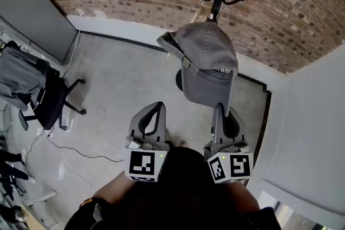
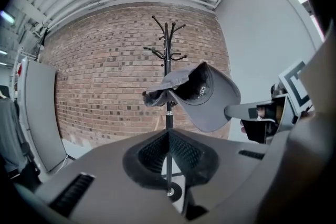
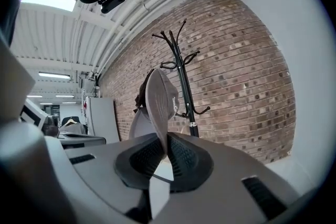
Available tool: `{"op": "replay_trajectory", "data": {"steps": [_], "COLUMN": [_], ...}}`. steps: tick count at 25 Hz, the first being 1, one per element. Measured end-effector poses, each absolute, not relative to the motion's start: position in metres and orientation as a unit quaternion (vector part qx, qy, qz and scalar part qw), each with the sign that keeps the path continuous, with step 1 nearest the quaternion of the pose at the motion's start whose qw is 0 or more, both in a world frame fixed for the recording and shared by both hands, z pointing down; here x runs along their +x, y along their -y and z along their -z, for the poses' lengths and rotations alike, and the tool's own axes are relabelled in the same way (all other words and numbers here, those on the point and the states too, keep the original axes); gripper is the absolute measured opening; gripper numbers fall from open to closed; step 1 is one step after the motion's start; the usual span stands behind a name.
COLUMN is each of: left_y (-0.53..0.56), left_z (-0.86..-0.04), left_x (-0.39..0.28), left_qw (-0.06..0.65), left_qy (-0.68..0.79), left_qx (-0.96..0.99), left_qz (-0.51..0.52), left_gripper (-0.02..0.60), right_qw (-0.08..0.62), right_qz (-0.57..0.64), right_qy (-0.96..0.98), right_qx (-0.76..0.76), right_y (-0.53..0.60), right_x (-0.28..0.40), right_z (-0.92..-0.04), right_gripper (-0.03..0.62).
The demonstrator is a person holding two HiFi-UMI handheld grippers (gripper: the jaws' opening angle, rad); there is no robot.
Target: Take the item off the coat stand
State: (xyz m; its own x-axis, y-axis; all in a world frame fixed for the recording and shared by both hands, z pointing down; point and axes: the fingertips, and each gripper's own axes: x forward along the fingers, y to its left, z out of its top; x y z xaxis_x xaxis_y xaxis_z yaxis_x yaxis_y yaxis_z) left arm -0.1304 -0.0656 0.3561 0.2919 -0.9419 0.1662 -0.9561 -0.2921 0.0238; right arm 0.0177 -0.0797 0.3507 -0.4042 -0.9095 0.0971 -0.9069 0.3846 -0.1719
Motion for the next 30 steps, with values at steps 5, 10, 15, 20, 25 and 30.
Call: {"op": "replay_trajectory", "data": {"steps": [5,10,15,20,25,30], "left_y": [0.018,-0.023,-0.048,-0.058,-0.061,-0.082], "left_z": [-0.366,-0.371,-0.374,-0.382,-0.394,-0.398], "left_x": [-0.107,-0.099,-0.101,-0.105,-0.115,-0.138], "left_qw": [0.067,0.065,0.072,0.073,0.086,0.09], "left_qy": [0.625,0.655,0.673,0.68,0.681,0.671], "left_qx": [0.775,0.749,0.731,0.723,0.721,0.73], "left_qz": [-0.066,-0.077,-0.086,-0.093,-0.098,-0.094], "left_gripper": [0.031,0.031,0.031,0.031,0.031,0.031], "right_qw": [-0.001,-0.018,-0.033,-0.048,-0.066,-0.093], "right_qz": [0.111,0.116,0.123,0.119,0.12,0.123], "right_qy": [-0.848,-0.865,-0.877,-0.885,-0.888,-0.884], "right_qx": [-0.518,-0.488,-0.463,-0.447,-0.44,-0.441], "right_y": [0.041,0.005,-0.016,-0.024,-0.031,-0.065], "right_x": [0.042,0.051,0.047,0.042,0.031,0.006], "right_z": [-0.37,-0.387,-0.398,-0.41,-0.418,-0.426], "right_gripper": [0.032,0.032,0.032,0.032,0.032,0.032]}}
